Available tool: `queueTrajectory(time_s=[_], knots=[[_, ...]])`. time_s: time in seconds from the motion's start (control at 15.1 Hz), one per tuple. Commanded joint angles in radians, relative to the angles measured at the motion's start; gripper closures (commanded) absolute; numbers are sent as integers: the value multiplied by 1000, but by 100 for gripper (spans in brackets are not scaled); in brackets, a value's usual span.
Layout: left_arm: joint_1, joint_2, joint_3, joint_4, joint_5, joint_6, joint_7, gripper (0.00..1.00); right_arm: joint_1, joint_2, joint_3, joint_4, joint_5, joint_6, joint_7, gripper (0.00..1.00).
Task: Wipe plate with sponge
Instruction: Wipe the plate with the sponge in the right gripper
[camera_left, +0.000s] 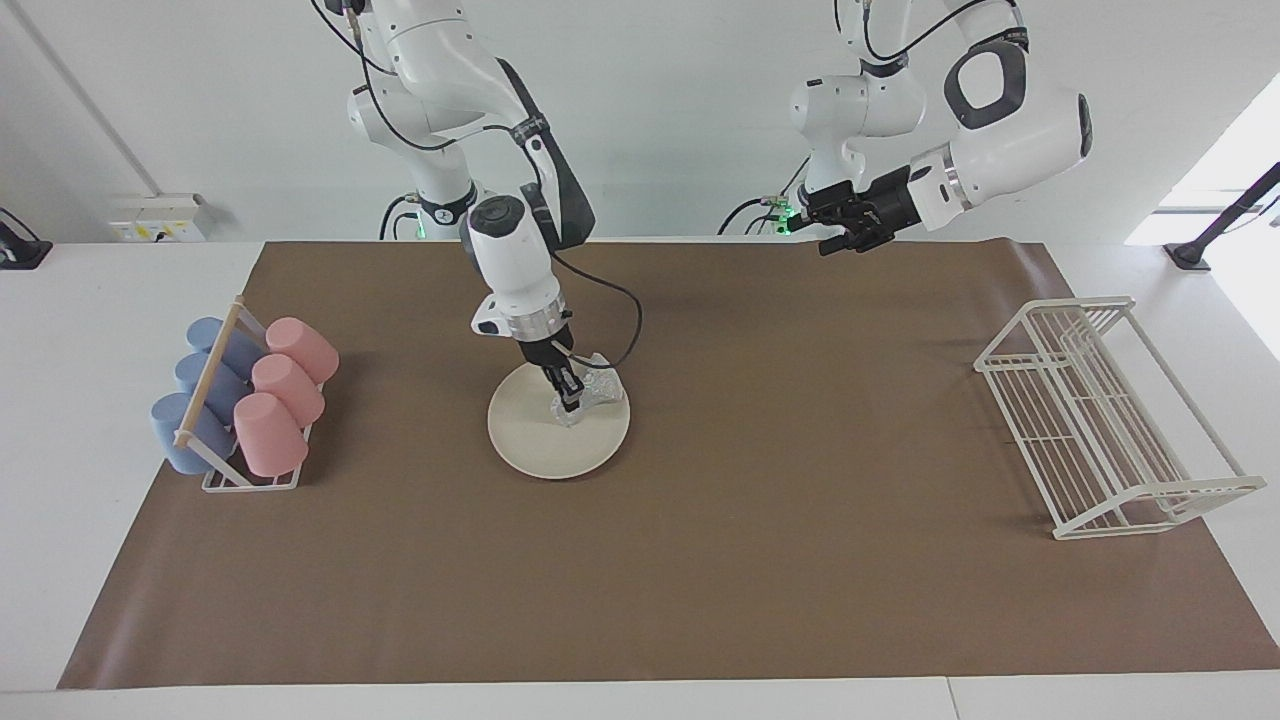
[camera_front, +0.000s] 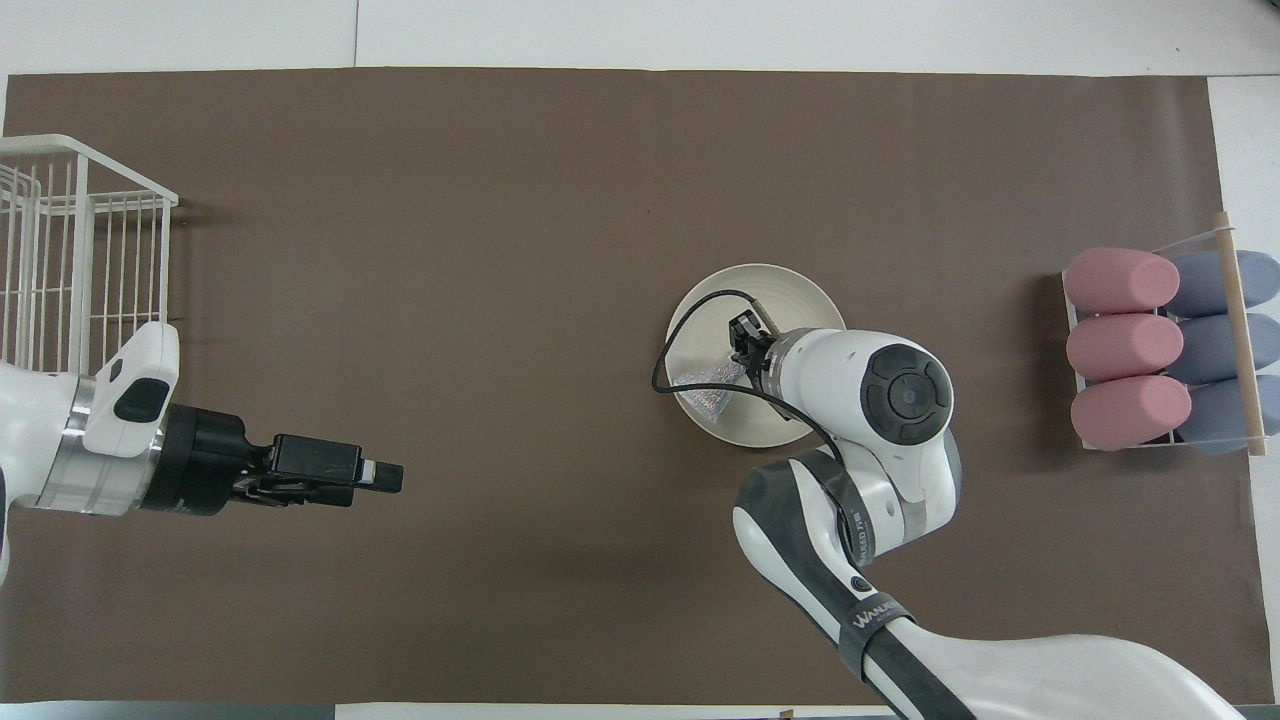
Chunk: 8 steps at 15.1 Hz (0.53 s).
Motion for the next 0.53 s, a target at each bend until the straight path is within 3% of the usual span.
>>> queueTrajectory(time_s=[0.0,0.13,0.46], knots=[[11,14,-4,55,97,-33,-31,0,-4,45,4,1,11,43,-1,100],[11,40,-4,97,163,-47,-48,0,-8,82,4,-2,12,89,-21,100],[11,114,-4,251,363,-114,-99,0,-83,86,3,-7,12,96,-188,100]])
